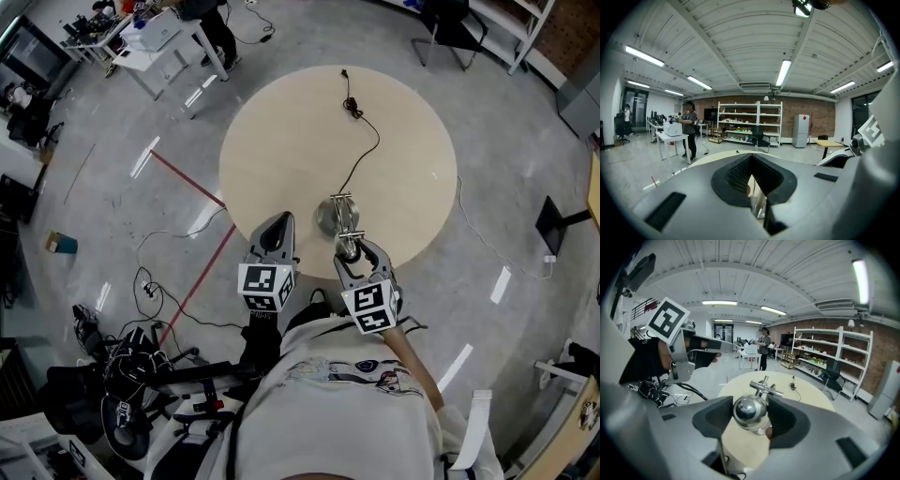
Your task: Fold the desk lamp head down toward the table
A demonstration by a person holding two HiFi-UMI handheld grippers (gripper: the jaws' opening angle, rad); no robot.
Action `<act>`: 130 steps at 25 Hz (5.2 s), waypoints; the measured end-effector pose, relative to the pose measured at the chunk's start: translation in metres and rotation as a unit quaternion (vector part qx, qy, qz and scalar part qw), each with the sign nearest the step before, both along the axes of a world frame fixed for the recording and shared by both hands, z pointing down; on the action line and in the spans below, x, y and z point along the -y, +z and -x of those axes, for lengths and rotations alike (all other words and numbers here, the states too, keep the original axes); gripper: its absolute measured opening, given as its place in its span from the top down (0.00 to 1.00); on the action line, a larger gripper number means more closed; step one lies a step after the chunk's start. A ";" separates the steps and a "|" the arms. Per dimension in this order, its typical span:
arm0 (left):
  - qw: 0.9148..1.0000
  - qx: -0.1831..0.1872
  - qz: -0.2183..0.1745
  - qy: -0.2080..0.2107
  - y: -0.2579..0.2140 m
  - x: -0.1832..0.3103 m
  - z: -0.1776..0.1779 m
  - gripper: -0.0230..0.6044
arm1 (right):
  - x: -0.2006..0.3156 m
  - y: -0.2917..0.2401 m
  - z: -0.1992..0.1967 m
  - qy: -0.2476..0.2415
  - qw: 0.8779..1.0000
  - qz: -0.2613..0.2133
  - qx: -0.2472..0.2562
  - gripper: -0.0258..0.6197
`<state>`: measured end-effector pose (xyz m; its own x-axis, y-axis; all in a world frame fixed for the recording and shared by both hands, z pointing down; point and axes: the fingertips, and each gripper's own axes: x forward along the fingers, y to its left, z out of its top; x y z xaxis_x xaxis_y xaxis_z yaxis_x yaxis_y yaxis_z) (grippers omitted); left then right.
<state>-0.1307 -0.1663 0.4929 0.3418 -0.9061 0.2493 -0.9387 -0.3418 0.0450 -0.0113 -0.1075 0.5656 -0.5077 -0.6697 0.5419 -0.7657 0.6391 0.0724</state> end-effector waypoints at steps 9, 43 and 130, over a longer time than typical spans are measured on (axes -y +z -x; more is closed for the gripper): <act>1.000 0.000 0.004 -0.001 0.004 -0.002 0.002 0.96 | -0.005 0.014 0.001 -0.003 1.000 0.009 -0.007 0.59; 1.000 -0.001 0.011 0.002 0.008 0.006 0.010 0.96 | -0.010 0.049 -0.003 0.024 0.998 0.058 0.015 0.59; 1.000 0.017 0.015 -0.008 0.007 0.011 0.033 0.96 | -0.004 0.164 -0.011 0.042 0.988 0.143 -0.048 0.66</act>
